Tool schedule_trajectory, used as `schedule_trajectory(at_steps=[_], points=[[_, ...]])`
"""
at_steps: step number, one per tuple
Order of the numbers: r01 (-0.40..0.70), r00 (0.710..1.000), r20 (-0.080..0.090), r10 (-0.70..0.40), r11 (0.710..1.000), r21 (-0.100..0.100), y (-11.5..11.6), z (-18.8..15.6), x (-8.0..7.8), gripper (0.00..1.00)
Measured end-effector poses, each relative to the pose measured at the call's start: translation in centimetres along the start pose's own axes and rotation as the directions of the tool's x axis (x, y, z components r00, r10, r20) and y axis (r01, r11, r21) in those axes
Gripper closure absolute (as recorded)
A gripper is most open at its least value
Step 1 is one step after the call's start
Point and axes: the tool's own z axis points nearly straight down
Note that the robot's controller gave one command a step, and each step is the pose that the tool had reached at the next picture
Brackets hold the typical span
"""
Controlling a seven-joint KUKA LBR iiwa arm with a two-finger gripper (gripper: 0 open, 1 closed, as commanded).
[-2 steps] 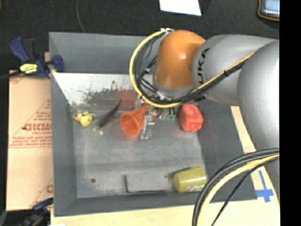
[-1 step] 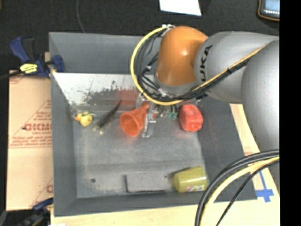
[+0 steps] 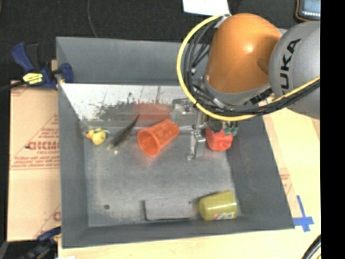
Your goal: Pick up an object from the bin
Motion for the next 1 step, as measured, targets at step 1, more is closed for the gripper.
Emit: schedule_trajectory(at_steps=[1], points=[[-0.105, 0.994, -0.01, 0.105, 0.995, 0.0, 0.36, 10.0, -6.35, 0.0]])
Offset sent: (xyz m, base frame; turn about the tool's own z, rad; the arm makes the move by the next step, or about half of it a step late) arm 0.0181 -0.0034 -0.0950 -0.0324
